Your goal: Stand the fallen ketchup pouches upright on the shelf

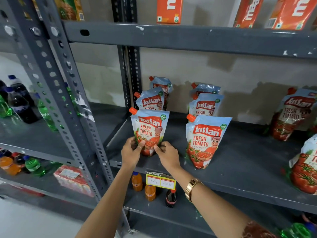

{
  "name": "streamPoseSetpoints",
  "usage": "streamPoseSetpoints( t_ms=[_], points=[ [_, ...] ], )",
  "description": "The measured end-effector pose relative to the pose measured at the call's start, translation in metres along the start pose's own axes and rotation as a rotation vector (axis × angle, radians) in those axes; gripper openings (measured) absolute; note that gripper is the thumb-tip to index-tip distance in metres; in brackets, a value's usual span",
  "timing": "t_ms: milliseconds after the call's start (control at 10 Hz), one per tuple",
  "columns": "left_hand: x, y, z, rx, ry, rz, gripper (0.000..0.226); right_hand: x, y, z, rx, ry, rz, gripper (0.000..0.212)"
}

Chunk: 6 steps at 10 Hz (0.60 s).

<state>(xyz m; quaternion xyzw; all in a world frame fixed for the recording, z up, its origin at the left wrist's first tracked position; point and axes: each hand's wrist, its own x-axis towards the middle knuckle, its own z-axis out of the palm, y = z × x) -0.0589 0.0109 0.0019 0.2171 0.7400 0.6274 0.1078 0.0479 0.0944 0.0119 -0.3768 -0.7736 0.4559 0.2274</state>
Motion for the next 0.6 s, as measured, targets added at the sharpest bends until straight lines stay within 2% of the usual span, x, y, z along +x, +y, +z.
streamPoseSetpoints(
  t_ms=[200, 500, 600],
  points=[
    [0.010, -0.005, -0.010, -0.017, -0.034, -0.052, 0.041, 0.000, -0.005, 0.014, -0.036, 0.030, -0.020, 0.033],
    [0.005, -0.005, -0.011, -0.063, -0.052, -0.057, 0.046, -0.004, -0.004, 0.008, -0.030, -0.052, -0.039, 0.040],
    [-0.005, 0.001, -0.007, -0.046, 0.058, -0.127, 0.057, -0.011, 0.001, 0.001, 0.009, 0.037, -0.116, 0.040]
  ],
)
